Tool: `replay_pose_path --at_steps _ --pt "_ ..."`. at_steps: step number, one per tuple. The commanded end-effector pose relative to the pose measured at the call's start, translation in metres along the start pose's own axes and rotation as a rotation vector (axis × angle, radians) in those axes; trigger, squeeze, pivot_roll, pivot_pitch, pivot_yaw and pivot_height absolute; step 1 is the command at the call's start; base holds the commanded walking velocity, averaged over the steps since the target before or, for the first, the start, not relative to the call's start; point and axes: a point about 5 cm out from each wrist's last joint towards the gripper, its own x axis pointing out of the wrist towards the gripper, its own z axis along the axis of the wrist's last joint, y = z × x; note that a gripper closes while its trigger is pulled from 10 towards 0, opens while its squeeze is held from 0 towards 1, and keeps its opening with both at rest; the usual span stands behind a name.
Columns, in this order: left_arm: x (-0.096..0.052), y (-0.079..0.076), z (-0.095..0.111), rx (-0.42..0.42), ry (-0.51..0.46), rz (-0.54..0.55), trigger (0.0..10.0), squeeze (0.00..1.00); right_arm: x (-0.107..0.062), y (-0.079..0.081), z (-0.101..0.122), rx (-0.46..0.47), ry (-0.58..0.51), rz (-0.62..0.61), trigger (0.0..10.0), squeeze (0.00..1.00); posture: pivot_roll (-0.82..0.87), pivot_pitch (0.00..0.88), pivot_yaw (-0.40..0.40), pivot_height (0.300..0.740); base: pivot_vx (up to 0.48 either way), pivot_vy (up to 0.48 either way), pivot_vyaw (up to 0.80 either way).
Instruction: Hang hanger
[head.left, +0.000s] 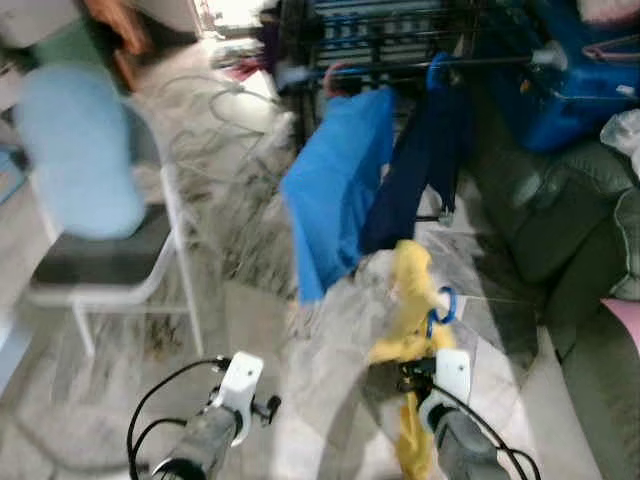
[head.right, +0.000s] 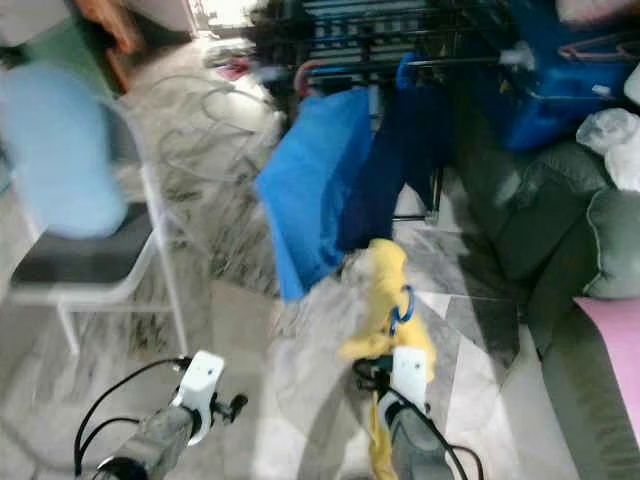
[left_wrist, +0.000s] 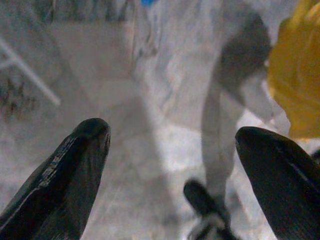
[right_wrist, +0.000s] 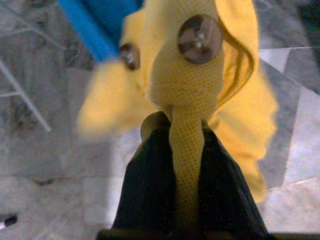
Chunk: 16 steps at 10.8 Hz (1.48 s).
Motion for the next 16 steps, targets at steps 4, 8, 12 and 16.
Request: replay_pose_path --at_steps 4,8,12,16 --pt "-0.004 -0.001 -0.014 -0.039 0.007 0.035 10.0 0.0 0.004 0.003 0.001 -0.026 0.033 0.059 10.0 0.0 -0.15 0.117 0.003 0.74 0.0 0.0 0.0" --pt "-0.008 0.033 0.002 -0.143 -0.082 0.149 10.0 0.0 0.016 0.014 0.02 -0.166 -0.021 -0.005 10.0 0.0 -0.09 0.106 -0.002 0.74 0.0 0.0 0.0" --pt "0.002 0.018 0.044 -0.183 -0.226 0.051 10.0 0.0 0.005 -0.021 0.024 -0.061 -0.12 -0.179 10.0 0.0 -0.15 0.134 0.044 0.74 0.138 0.0 -0.11" --pt "0.004 0.001 0.046 -0.141 -0.226 -0.046 10.0 0.0 0.004 -0.017 0.03 -0.022 -0.18 -0.19 10.0 0.0 -0.18 0.167 0.077 0.74 0.348 0.0 -0.33"
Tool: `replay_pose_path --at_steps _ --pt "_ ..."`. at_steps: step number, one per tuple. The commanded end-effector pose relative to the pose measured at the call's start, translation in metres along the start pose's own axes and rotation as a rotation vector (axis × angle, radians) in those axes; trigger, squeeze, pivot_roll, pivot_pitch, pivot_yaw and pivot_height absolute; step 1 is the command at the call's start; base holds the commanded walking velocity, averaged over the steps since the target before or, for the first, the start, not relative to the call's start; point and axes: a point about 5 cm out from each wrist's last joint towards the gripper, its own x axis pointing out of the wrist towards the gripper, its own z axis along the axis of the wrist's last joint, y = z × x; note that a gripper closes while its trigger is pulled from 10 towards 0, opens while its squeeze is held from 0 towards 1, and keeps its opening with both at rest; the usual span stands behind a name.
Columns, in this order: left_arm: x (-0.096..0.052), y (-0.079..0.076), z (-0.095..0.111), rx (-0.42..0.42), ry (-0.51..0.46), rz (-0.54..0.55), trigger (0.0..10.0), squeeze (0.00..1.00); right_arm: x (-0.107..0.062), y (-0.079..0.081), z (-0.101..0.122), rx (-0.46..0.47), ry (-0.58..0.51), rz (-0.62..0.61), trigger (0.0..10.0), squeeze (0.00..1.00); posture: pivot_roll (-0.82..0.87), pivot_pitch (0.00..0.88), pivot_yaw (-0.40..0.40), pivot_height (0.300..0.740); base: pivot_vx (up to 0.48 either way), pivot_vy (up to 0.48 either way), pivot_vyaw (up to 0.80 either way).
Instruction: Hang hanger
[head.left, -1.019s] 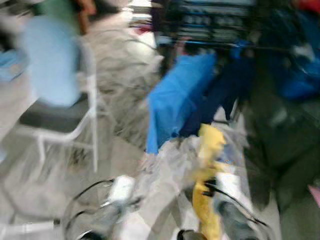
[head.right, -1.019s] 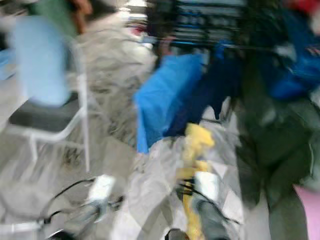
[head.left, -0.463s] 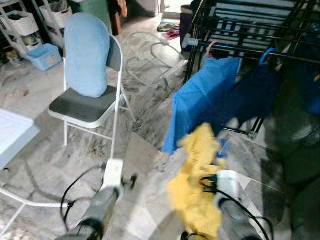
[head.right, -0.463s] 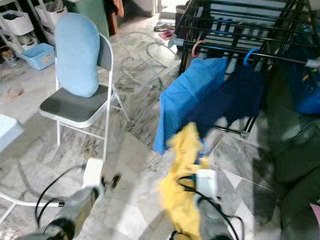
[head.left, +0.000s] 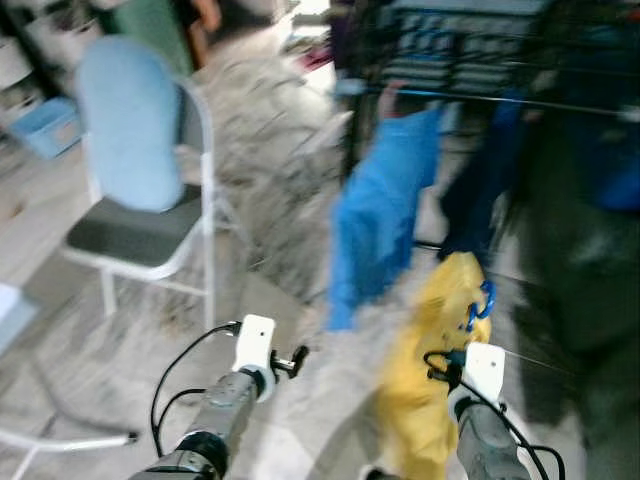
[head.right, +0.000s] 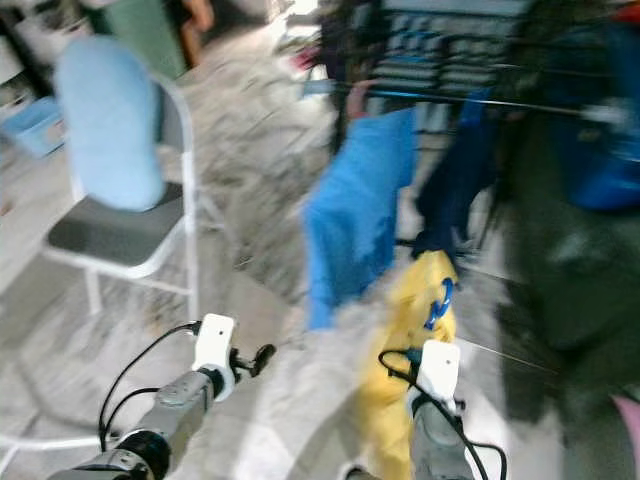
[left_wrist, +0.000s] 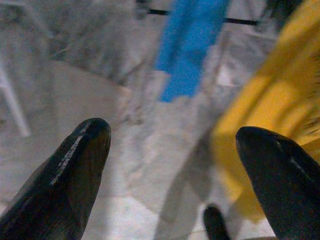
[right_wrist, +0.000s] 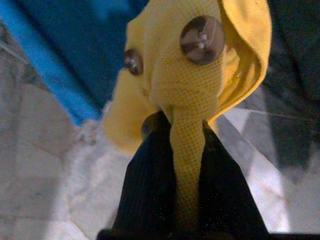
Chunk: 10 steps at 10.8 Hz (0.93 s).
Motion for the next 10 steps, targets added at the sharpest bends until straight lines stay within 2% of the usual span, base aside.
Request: replay_pose_path --at_steps 1,3,5,8,10 --pt "-0.003 0.004 -0.004 0.001 0.014 -0.003 10.0 0.0 -0.001 0.003 0.007 0.013 -0.056 -0.004 10.0 0.0 -0.18 0.172 0.076 0.74 0.349 0.0 0.0" --pt "-0.003 0.006 -0.004 0.006 0.015 -0.009 10.0 0.0 -0.005 -0.004 0.001 0.034 -0.051 -0.049 10.0 0.0 -0.17 0.182 0.076 0.74 0.351 0.0 0.0" --pt "-0.005 0.007 -0.009 0.008 0.038 -0.007 10.0 0.0 -0.008 -0.002 -0.005 0.056 -0.025 -0.053 10.0 0.0 -0.18 0.19 0.083 0.74 0.294 0.0 0.0" --pt "-0.006 0.006 -0.011 0.039 0.052 -0.017 10.0 0.0 -0.011 0.0 -0.009 0.075 -0.009 -0.059 10.0 0.0 -0.17 0.198 0.091 0.74 0.0 0.0 0.0" --pt "-0.007 0.006 -0.014 0.057 0.06 -0.043 10.0 0.0 -0.014 -0.004 -0.015 0.105 0.009 -0.089 10.0 0.0 -0.17 0.189 0.104 0.74 0.0 -0.416 0.0"
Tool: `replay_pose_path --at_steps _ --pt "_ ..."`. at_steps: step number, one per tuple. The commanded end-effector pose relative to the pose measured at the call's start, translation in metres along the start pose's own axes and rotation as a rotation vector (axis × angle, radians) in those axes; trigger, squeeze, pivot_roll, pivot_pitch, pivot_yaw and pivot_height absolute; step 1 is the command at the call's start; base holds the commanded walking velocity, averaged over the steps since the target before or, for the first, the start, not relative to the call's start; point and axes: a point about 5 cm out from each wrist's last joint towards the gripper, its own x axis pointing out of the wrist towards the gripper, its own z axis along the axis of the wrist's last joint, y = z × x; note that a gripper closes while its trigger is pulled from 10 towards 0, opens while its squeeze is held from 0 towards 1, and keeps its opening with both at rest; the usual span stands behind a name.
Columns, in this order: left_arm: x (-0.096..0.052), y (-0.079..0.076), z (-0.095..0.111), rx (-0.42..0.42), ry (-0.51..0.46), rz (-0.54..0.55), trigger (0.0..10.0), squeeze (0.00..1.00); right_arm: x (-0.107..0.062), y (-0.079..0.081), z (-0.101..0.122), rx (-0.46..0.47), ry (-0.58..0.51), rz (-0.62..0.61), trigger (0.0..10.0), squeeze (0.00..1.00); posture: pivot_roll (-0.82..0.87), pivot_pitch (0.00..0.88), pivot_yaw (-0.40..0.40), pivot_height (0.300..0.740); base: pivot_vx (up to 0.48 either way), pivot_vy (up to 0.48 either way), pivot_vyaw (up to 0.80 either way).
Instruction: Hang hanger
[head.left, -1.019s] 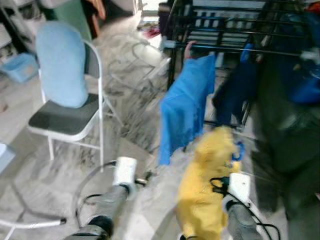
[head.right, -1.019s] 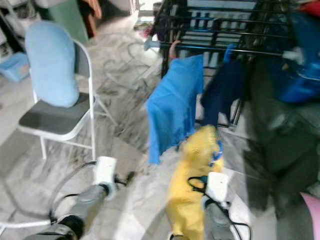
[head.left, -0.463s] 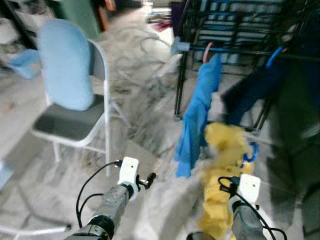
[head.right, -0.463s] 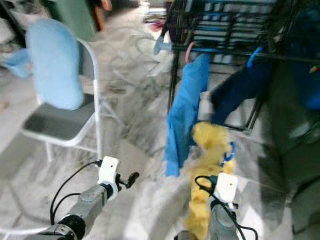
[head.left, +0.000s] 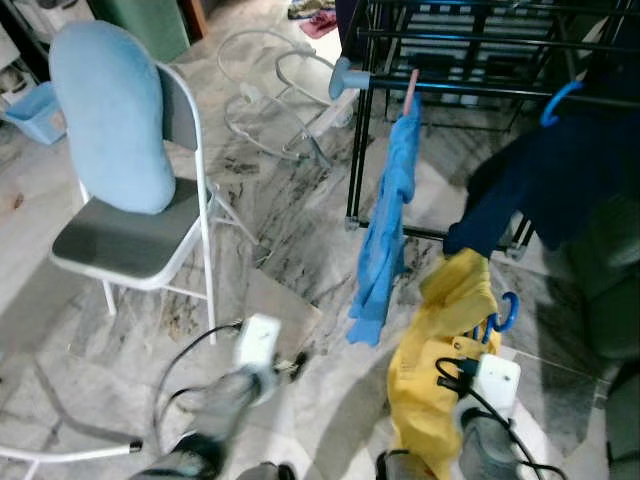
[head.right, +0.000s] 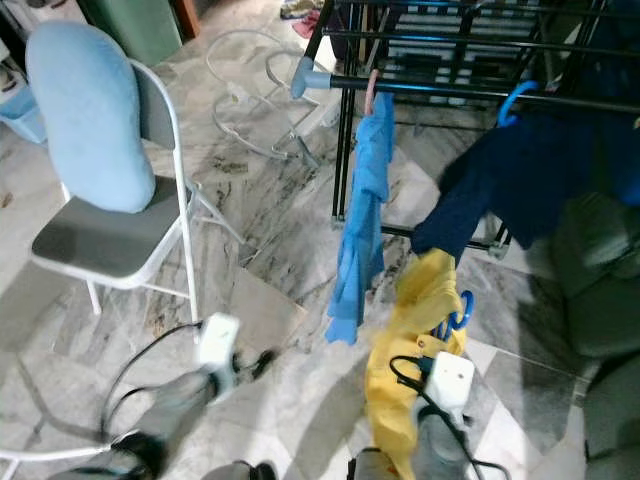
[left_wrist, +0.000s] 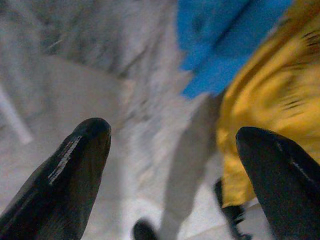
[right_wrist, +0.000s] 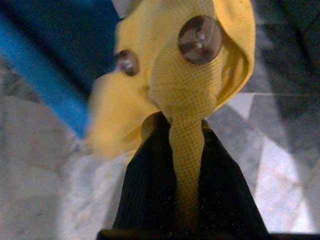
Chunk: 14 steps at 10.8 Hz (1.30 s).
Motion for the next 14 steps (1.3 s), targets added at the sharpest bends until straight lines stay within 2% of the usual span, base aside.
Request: replay_pose_path --at_steps 1,3,7,8,9,11,12,13,14 --pt "0.0 -0.004 -0.004 0.002 0.019 -0.017 10.0 0.0 0.0 -0.004 0.001 0.0 -0.008 -0.011 10.0 0.0 -0.17 0.19 0.11 0.74 0.0 -0.472 0.0" --pt "0.0 -0.006 -0.006 0.009 0.032 -0.023 10.0 0.0 0.0 -0.005 -0.001 0.008 0.007 -0.015 10.0 0.0 -0.18 0.185 0.113 0.74 0.0 -0.469 0.0" --pt "-0.001 -0.007 -0.017 -0.052 0.092 0.02 10.0 0.0 -0.006 -0.011 -0.017 0.001 0.098 -0.007 10.0 0.0 -0.21 0.193 0.111 0.74 0.0 0.0 0.0" --pt "-0.001 -0.007 -0.018 -0.066 0.098 0.026 10.0 0.0 -0.008 -0.016 -0.022 0.01 0.124 -0.023 10.0 0.0 -0.21 0.193 0.11 0.74 0.0 0.0 0.0" --pt "-0.002 -0.007 -0.021 -0.086 0.114 0.043 10.0 0.0 -0.009 -0.028 -0.024 0.002 0.139 -0.067 10.0 0.0 -0.21 0.185 0.104 0.74 0.0 0.0 0.0" --pt "-0.002 -0.006 -0.021 -0.103 0.112 0.045 10.0 0.0 -0.007 -0.034 -0.015 -0.022 0.087 -0.102 10.0 0.0 -0.21 0.179 0.096 0.74 0.0 0.0 0.0" --pt "-0.002 -0.005 -0.02 -0.109 0.11 0.051 10.0 0.0 -0.006 -0.026 -0.016 0.005 0.117 -0.028 10.0 0.0 -0.21 0.177 0.093 0.74 0.0 0.0 0.0" --pt "-0.002 -0.004 -0.02 -0.104 0.111 0.056 10.0 0.0 -0.008 -0.007 -0.023 -0.034 0.179 0.143 10.0 0.0 -0.21 0.175 0.095 0.74 0.0 0.0 0.0" --pt "-0.002 -0.004 -0.02 -0.101 0.114 0.052 10.0 0.0 -0.015 0.004 -0.032 -0.066 0.239 0.304 10.0 0.0 -0.21 0.176 0.096 0.74 0.0 0.0 0.0"
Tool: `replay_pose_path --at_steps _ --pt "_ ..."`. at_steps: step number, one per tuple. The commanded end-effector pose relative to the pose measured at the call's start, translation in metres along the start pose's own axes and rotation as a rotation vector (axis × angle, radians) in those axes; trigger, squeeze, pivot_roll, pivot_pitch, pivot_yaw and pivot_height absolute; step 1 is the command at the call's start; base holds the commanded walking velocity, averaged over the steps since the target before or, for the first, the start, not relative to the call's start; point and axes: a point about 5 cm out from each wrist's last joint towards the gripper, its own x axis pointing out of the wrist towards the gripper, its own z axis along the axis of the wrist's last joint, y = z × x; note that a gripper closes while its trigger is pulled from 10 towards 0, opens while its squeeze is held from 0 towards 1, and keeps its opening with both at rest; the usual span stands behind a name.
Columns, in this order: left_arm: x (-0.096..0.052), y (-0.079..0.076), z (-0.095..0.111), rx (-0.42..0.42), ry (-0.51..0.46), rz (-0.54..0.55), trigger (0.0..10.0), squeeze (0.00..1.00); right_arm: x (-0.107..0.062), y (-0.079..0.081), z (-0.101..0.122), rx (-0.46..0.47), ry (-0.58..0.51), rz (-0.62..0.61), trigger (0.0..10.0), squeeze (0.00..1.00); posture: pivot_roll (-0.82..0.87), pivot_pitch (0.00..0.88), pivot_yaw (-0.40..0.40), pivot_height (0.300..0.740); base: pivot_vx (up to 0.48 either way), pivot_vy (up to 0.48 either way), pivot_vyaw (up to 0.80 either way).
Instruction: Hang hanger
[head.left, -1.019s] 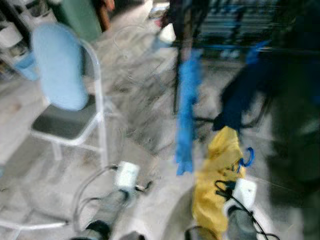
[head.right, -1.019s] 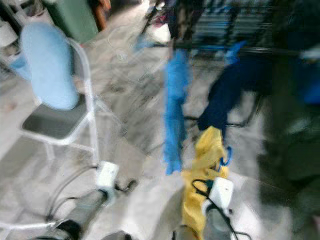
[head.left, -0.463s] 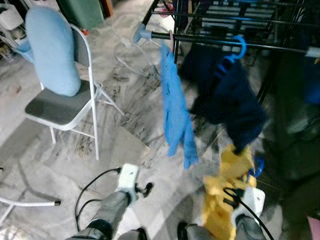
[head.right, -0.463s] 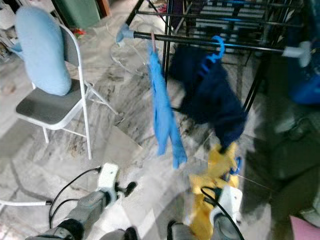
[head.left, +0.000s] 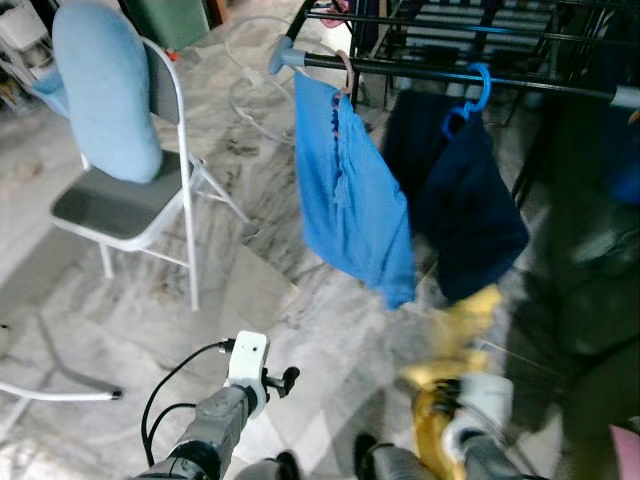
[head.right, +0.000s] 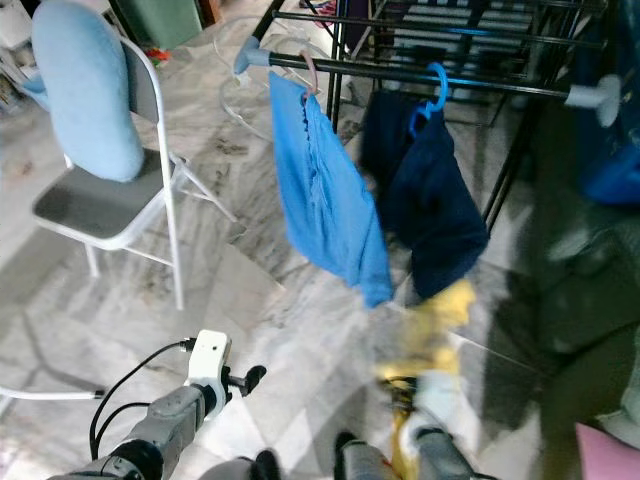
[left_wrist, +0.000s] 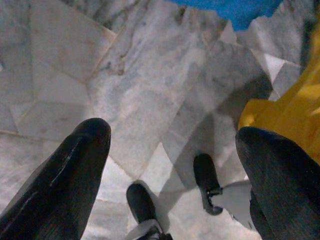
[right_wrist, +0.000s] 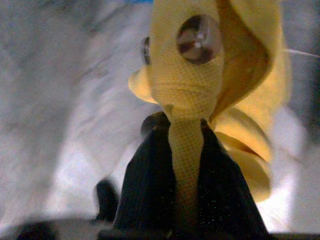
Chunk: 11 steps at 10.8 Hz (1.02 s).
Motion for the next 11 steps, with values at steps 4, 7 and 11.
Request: replay_pose_path --at_steps 4,7,11 --pt "-0.003 0.004 -0.008 -0.017 0.031 0.008 10.0 0.0 -0.012 -0.024 -0.011 0.022 0.003 -0.147 10.0 0.0 -0.22 0.185 0.099 0.74 0.0 0.0 0.0" --pt "-0.004 0.007 -0.009 -0.011 0.038 0.011 10.0 0.0 -0.012 -0.027 -0.005 0.047 -0.03 -0.21 10.0 0.0 -0.22 0.186 0.104 0.74 0.0 0.0 0.0" --pt "-0.003 0.005 -0.007 0.005 0.032 -0.004 10.0 0.0 -0.009 -0.021 -0.005 0.047 -0.015 -0.208 10.0 0.0 -0.22 0.19 0.106 0.74 0.0 0.43 -0.6"
